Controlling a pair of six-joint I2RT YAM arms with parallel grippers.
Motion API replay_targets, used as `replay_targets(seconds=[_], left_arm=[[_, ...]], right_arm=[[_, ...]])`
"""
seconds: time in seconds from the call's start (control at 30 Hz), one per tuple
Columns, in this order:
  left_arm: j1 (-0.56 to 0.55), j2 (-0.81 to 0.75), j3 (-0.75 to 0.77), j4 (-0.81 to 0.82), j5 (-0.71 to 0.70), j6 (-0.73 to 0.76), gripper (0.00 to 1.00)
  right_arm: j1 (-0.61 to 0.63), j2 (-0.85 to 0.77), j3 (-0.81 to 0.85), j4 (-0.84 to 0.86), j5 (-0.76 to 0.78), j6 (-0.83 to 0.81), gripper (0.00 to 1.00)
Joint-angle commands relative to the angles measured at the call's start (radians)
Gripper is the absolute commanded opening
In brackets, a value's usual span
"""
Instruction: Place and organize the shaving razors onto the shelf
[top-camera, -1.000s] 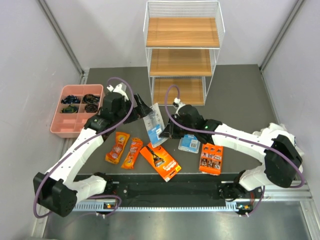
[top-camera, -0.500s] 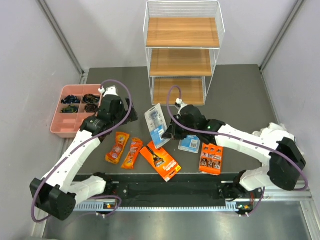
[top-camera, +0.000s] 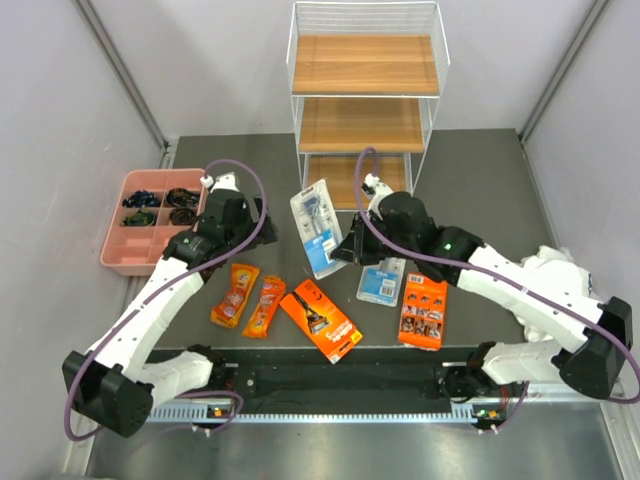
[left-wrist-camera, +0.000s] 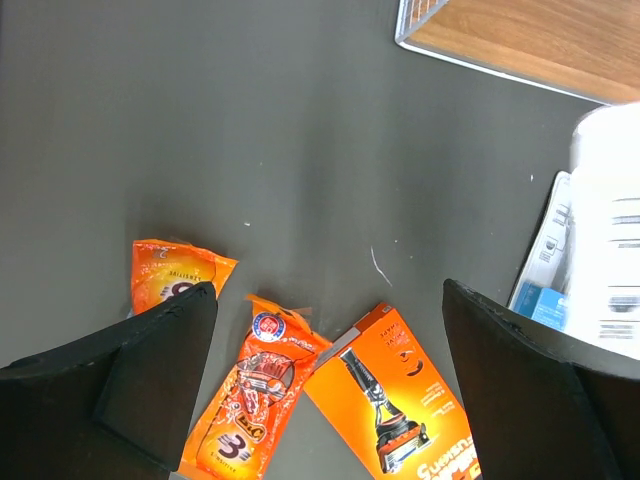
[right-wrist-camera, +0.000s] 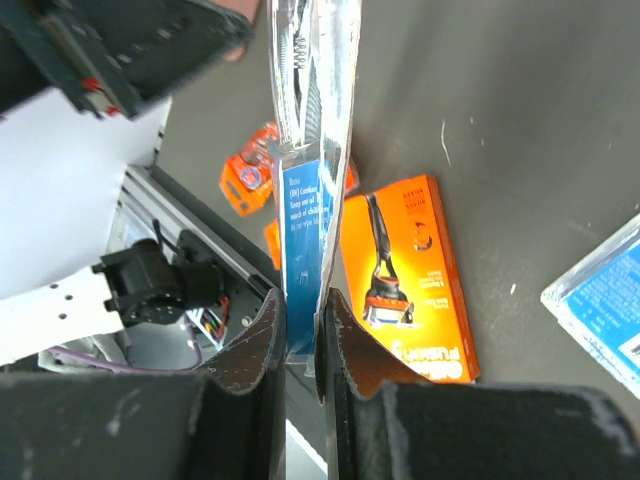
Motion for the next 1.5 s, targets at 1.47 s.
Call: replay_targets(seconds=[1.47], left_arm=[[0.000, 0.023, -0.035, 0.048, 0.074, 0.029, 0.97]], right_arm=[[-0.167, 0.157, 0.700, -0.138, -0.084, -0.109, 0.00]])
